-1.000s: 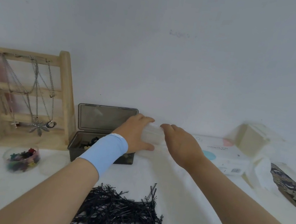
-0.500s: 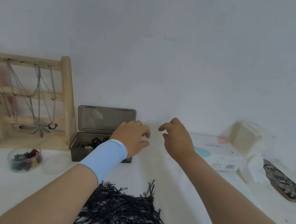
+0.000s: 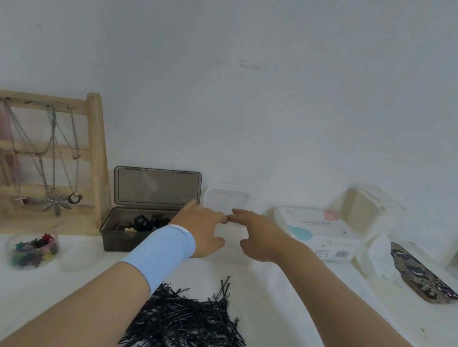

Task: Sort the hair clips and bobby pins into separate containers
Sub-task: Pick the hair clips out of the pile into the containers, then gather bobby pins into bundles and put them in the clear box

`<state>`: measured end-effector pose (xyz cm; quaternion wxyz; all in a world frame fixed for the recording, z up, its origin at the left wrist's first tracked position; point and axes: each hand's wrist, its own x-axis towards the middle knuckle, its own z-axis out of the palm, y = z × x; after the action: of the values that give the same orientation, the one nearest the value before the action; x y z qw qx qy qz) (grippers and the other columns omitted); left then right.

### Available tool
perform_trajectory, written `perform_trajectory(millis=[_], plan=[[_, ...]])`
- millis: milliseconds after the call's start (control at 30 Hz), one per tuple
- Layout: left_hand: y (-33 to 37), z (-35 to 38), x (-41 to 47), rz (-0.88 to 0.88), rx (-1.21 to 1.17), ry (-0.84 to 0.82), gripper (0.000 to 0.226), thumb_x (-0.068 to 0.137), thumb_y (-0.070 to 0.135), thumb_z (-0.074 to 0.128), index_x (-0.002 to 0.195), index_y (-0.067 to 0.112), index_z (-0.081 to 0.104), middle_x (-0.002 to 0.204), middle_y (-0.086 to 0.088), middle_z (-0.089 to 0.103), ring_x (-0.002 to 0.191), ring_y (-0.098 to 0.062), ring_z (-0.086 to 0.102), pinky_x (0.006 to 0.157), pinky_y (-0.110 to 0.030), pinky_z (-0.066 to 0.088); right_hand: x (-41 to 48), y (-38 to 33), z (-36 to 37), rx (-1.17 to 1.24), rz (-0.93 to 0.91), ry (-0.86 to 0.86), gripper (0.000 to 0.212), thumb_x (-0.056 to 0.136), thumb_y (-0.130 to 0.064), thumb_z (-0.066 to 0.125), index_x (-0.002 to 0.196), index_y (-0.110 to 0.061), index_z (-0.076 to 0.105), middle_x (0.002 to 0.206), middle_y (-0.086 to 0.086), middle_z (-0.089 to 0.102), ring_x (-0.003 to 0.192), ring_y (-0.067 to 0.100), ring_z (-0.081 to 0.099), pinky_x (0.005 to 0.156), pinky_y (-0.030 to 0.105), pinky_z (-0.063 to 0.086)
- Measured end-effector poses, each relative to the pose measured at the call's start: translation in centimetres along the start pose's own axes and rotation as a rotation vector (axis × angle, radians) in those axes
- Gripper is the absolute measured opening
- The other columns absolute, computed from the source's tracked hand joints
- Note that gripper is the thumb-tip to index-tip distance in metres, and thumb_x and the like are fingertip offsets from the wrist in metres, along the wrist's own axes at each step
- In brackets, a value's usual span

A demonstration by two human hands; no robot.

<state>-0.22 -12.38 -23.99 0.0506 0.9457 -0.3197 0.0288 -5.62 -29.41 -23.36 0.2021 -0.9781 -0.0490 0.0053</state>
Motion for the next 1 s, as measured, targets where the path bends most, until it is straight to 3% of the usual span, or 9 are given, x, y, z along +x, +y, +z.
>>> perform_trajectory(millis=[200,300,400,467,533,633,733,867,1000], plan=[[0.7,-0.7,-1.8,0.007,-0.077,0.050,0.042,0.100,0.038,0.044,0.141,0.030,0.044,0.149,0.005,0.044,0.137,-0.020,0.037,0.119,-0.037,0.015,-1.3,-2.0,-0.4,-0.098,-0.032,0.142,0.062,0.089,0.008,0.042,0.142,-0.021,0.050,0.151,0.000,0.042,0.139,0.020,0.039,0.111,0.034,0.034],[0.2,-2.3,-3.4,0.006,-0.232,0.163,0.026,0.100,0.029,0.048,0.124,0.031,0.056,0.134,0.006,0.050,0.120,-0.015,0.048,0.105,-0.034,0.036,-2.8,-4.0,-1.4,-0.111,-0.062,0.260,0.047,0.084,0.007,0.041,0.111,-0.020,0.068,0.106,-0.005,0.059,0.105,0.018,0.057,0.076,0.024,0.045],[0.1,-3.0,-5.8,0.021,-0.367,0.114,0.019,0.097,0.023,0.048,0.105,0.037,0.059,0.108,0.013,0.057,0.090,-0.002,0.055,0.088,-0.026,0.045,-4.4,-6.2,-1.3,-0.240,0.008,-0.060,0.033,0.091,-0.001,0.044,0.104,-0.015,0.071,0.105,0.001,0.064,0.099,0.021,0.062,0.071,0.024,0.047],[-0.1,-2.9,-7.4,0.032,-0.316,-0.017,0.020,0.094,0.031,0.053,0.112,0.039,0.059,0.116,0.015,0.060,0.099,-0.004,0.057,0.093,-0.026,0.046,-5.4,-7.2,-0.5,-0.333,0.128,-0.269,0.024,0.094,-0.020,0.049,0.109,-0.010,0.065,0.109,0.009,0.066,0.091,0.024,0.066,0.070,0.033,0.049],[-0.3,-2.4,-8.9,0.010,-0.222,-0.227,0.055,0.082,0.055,0.061,0.133,0.038,0.051,0.141,0.013,0.049,0.123,-0.011,0.050,0.105,-0.032,0.040,-6.3,-7.7,0.3,-0.295,0.262,-0.434,0.038,0.089,-0.044,0.053,0.115,-0.015,0.057,0.110,0.008,0.063,0.076,0.019,0.062,0.065,0.031,0.047],[-0.6,-1.6,-10.6,-0.053,-0.098,-0.467,0.108,0.059,0.082,0.063,0.151,0.037,0.029,0.157,0.010,0.030,0.141,-0.018,0.035,0.115,-0.042,0.031,-7.1,-8.2,1.1,-0.308,0.259,-0.486,0.064,0.076,-0.056,0.065,0.127,-0.020,0.053,0.126,0.005,0.056,0.086,0.021,0.061,0.079,0.036,0.051],[-1.1,-0.6,-11.4,-0.003,-0.117,-0.422,0.087,0.070,0.072,0.067,0.144,0.033,0.045,0.145,0.009,0.047,0.127,-0.015,0.050,0.110,-0.037,0.039,-7.3,-8.4,1.9,-0.275,0.136,-0.419,0.078,0.078,-0.041,0.070,0.148,-0.026,0.039,0.142,0.002,0.050,0.121,0.025,0.053,0.099,0.040,0.046],[-1.9,-0.6,-11.7,0.006,-0.169,-0.337,0.057,0.076,0.060,0.071,0.127,0.037,0.063,0.125,0.013,0.063,0.108,-0.010,0.059,0.101,-0.034,0.048,-7.3,-8.9,2.0,-0.065,0.063,-0.397,0.082,0.084,-0.022,0.068,0.154,-0.025,0.026,0.142,-0.004,0.053,0.125,0.020,0.050,0.100,0.034,0.043],[-2.5,-0.8,-11.5,0.007,-0.267,-0.315,0.066,0.071,0.067,0.070,0.129,0.038,0.060,0.123,0.017,0.063,0.106,-0.005,0.059,0.097,-0.028,0.046,-7.1,-8.7,2.0,-0.171,0.130,-0.363,0.085,0.078,-0.045,0.073,0.149,-0.020,0.035,0.145,0.002,0.046,0.129,0.025,0.047,0.101,0.039,0.044]])
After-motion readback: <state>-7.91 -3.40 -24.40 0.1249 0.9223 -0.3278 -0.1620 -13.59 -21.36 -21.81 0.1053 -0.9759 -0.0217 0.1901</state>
